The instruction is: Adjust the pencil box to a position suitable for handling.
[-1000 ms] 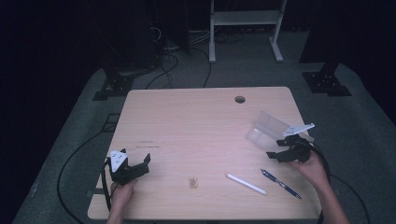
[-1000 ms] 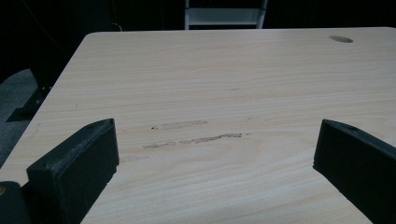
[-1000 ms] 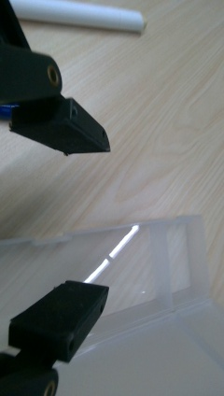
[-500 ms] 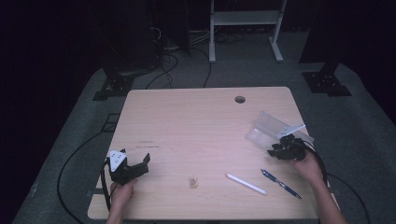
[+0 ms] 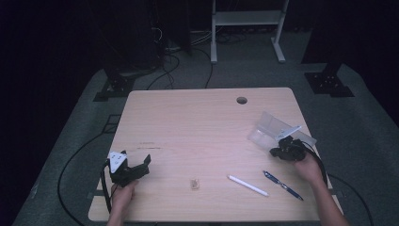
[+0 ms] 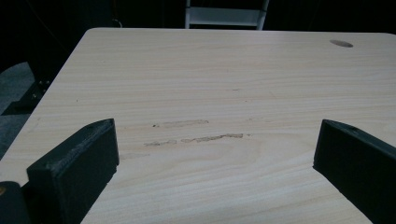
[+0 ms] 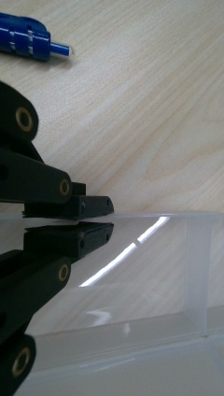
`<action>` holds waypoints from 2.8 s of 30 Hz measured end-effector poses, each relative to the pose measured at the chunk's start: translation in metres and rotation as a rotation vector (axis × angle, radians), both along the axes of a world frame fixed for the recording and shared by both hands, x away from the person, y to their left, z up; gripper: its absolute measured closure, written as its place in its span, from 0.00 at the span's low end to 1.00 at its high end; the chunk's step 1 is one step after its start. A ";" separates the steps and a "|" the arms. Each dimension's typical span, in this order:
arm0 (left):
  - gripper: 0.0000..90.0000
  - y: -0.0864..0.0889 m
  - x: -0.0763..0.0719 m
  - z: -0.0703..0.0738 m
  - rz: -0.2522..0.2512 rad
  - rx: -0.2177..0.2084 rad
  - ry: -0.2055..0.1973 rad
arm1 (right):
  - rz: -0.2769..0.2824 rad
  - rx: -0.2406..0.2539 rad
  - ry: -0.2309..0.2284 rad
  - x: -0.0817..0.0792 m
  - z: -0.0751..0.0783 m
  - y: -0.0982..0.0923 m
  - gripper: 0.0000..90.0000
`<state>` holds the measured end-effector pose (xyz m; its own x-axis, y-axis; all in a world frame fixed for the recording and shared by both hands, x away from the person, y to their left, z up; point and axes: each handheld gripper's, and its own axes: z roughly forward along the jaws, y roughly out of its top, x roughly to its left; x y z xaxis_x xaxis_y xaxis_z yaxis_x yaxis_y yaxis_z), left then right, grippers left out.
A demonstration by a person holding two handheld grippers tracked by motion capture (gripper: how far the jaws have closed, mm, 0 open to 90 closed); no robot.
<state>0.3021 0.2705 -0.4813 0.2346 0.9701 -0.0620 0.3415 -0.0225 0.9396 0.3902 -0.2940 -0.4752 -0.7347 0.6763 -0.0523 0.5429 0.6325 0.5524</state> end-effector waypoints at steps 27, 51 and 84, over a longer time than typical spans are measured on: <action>0.00 0.001 0.000 0.000 0.002 -0.009 0.003 | 0.100 -0.036 -0.083 -0.004 0.039 0.019 0.96; 0.00 0.002 0.001 0.000 0.000 -0.011 0.008 | 0.309 -0.001 -0.119 -0.007 0.069 0.076 0.96; 0.00 0.003 0.002 0.000 0.005 -0.031 0.023 | 0.526 0.029 -0.024 0.002 0.034 0.165 0.96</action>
<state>0.3042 0.2736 -0.4815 0.2284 0.9687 -0.0974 0.3629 0.0081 0.9318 0.3917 -0.1288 -0.4409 -0.9740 0.2182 -0.0600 0.1434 0.8001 0.5824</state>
